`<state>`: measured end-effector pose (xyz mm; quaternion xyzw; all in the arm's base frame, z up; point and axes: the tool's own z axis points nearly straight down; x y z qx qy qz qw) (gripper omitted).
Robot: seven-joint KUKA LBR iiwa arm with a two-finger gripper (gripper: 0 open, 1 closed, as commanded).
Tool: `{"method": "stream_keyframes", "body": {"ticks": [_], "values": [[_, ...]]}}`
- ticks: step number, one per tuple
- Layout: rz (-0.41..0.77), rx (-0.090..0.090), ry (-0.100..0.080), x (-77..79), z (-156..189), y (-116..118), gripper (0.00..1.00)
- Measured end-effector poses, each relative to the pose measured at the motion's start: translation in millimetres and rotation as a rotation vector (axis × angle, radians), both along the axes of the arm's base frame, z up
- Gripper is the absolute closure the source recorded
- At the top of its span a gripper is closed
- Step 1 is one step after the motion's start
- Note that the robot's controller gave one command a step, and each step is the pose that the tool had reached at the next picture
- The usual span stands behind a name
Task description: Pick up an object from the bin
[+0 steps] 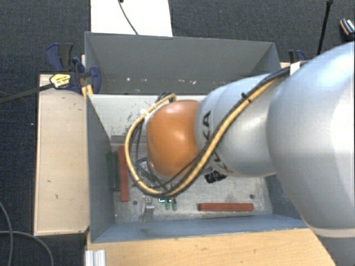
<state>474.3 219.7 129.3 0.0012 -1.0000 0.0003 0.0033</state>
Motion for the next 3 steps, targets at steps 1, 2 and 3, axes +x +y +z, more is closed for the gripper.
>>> {"method": "stream_keyframes", "body": {"ticks": [1, 2, 3], "values": [[0.162, -0.002, -0.003, 36.6, -60.7, -81.4, 0.00], [0.044, -0.002, -0.015, 26.9, 34.0, -175.2, 0.00], [-0.109, 0.000, -0.005, 5.0, -57.5, -217.9, 0.00]]}}
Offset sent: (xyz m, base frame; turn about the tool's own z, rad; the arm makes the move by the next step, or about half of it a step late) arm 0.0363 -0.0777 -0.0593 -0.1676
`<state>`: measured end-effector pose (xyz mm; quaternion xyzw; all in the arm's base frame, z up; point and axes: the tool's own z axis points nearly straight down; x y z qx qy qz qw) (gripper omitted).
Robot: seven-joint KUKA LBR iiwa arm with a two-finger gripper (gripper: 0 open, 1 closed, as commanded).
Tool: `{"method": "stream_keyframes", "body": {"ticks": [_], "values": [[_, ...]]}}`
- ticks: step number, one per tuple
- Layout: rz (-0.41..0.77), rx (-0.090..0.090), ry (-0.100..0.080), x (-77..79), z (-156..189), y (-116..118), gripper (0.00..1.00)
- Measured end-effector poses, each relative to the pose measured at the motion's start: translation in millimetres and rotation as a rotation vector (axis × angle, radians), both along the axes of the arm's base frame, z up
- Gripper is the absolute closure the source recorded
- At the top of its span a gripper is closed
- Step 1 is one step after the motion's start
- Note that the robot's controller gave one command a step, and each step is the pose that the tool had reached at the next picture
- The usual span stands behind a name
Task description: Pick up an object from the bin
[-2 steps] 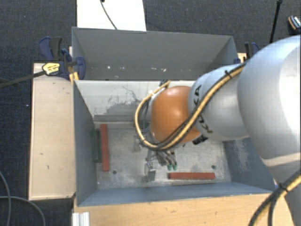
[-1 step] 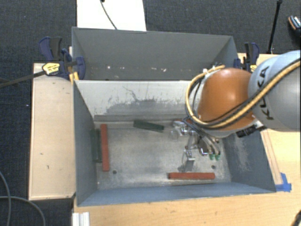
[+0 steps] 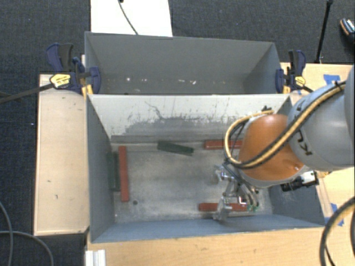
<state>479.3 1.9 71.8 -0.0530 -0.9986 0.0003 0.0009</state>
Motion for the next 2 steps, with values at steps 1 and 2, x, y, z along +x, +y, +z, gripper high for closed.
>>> {"method": "stream_keyframes", "body": {"ticks": [1, 2], "values": [[-0.001, 0.001, -0.004, 1.0, 2.3, 1.8, 1.00], [0.070, 0.001, -0.015, 49.6, 138.0, 30.1, 1.00]]}}
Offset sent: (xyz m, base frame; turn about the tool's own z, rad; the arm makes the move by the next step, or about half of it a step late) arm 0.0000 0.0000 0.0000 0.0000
